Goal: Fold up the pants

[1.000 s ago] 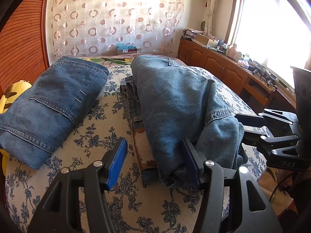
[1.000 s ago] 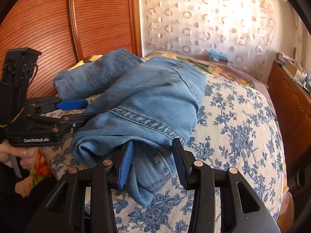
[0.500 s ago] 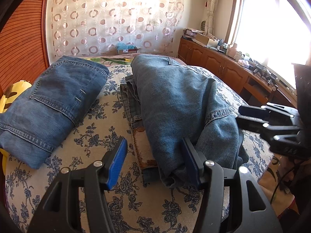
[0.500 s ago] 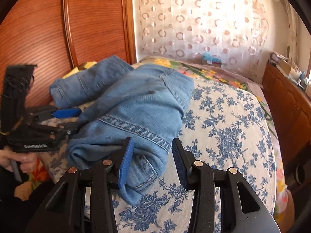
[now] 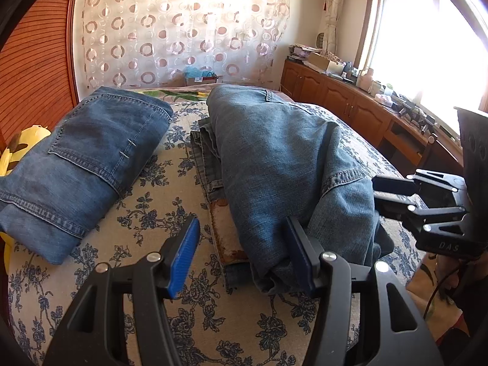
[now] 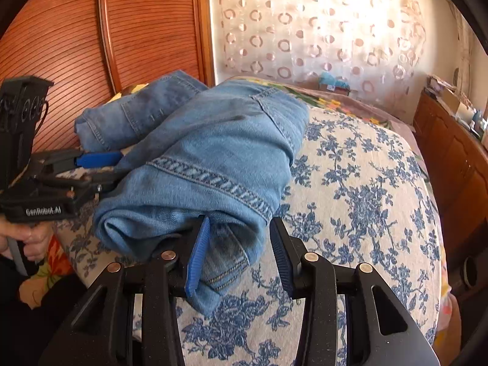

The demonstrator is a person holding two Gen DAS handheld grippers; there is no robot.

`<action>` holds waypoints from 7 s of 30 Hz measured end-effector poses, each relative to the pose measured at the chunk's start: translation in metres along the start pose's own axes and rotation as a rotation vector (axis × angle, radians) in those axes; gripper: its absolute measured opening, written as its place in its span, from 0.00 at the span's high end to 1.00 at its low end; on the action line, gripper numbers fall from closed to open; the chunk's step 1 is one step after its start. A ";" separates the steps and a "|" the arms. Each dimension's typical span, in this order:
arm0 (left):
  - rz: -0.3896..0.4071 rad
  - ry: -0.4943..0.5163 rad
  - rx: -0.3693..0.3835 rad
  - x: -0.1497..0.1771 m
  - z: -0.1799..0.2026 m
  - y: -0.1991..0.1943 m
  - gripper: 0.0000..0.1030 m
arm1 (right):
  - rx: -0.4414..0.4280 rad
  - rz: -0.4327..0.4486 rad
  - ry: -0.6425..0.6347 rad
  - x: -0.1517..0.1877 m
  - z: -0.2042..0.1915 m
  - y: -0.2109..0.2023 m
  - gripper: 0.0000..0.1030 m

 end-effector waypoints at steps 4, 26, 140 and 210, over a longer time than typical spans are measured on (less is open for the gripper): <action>-0.003 0.001 0.005 0.002 0.000 0.001 0.46 | 0.005 0.023 -0.009 -0.005 -0.003 -0.003 0.60; 0.003 -0.012 0.005 0.002 -0.002 0.004 0.44 | -0.051 0.035 0.051 0.004 0.003 -0.022 1.00; -0.077 0.115 -0.062 -0.090 -0.045 0.100 0.31 | -0.162 -0.078 0.057 -0.107 0.072 0.142 0.36; -0.146 -0.053 0.208 -0.003 0.017 0.058 0.29 | -0.066 -0.130 0.396 -0.008 0.119 0.072 0.36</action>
Point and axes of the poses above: each gripper's, at about its wrist camera, not at the fingertips, and y roughly the way its jaws point, z to its right, x to its underside, the point moved 4 cm from there along y, roughly the way its jaws point, and after that the axes turned 9 degrees about x, right-handed, at the moved point
